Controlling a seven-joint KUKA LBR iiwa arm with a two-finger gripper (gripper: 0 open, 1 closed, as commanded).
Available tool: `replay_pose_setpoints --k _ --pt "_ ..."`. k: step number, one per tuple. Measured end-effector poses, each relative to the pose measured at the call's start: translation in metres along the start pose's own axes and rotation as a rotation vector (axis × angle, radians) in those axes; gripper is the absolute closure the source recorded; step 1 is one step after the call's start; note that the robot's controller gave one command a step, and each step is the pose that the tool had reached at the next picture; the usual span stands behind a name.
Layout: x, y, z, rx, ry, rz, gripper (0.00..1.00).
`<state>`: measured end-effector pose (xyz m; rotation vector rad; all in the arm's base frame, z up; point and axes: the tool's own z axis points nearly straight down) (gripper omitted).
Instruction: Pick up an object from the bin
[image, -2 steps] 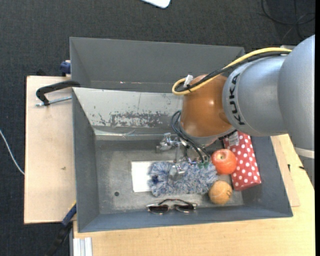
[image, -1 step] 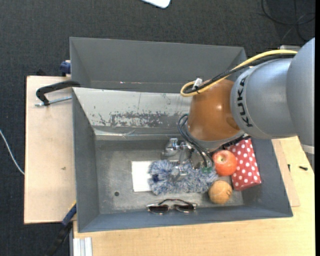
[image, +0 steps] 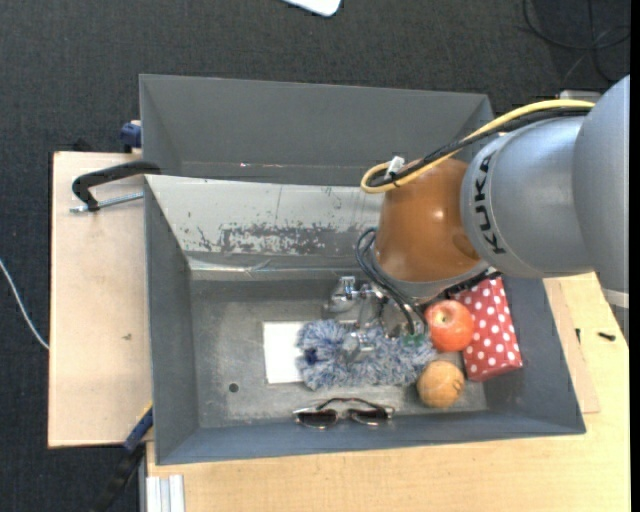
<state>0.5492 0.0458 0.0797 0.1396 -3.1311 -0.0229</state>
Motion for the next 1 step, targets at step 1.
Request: replay_pose_setpoints --k 1 --pt "0.0009 0.0002 -0.0045 0.001 -0.002 0.0 1.0"
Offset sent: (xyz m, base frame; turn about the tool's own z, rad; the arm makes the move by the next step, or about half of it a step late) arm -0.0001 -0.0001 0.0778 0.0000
